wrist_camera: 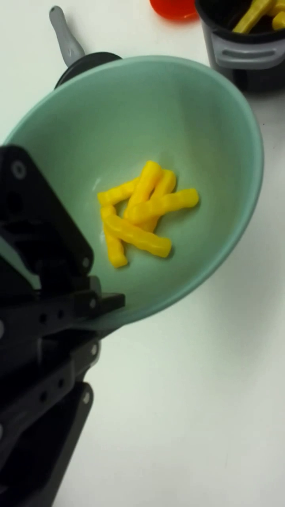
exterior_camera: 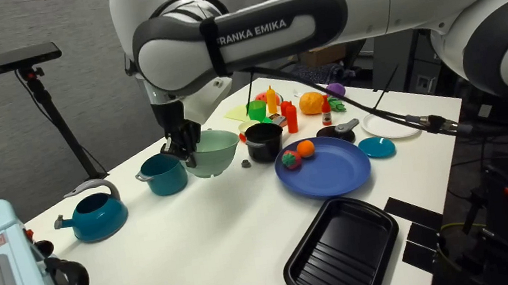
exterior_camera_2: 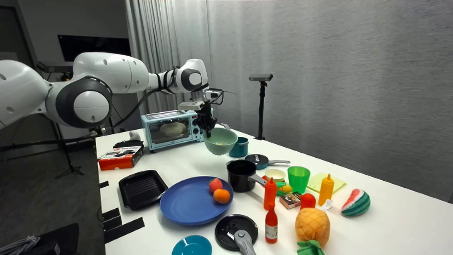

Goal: Pour the contents in the green bowl into the small pot

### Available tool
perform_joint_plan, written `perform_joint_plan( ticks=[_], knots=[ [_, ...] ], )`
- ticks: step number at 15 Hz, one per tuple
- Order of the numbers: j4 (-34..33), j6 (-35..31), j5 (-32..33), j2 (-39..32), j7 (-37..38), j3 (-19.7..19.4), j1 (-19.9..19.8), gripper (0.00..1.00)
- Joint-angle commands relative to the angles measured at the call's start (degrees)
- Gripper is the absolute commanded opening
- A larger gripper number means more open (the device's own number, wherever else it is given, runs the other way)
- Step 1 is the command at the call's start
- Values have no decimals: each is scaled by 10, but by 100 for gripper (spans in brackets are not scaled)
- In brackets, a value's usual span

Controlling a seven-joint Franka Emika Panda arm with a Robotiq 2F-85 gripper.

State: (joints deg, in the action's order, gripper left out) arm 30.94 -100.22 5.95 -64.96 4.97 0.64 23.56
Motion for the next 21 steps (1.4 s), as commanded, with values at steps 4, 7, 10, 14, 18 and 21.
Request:
perform_joint_plan(
  ticks=[4,7,10,14,18,21],
  knots=[
    [-6,57,-64,63,-49,46,-44,2],
    [-1,84,-75,91,-59,54,-58,2],
    [3,108,-84,112,-55,61,-77,2],
    [11,143,-132,128,-50,82,-126,2],
    [17,168,-169,131,-47,92,-170,2],
    [30,176,-183,127,-48,94,-192,2]
  ],
)
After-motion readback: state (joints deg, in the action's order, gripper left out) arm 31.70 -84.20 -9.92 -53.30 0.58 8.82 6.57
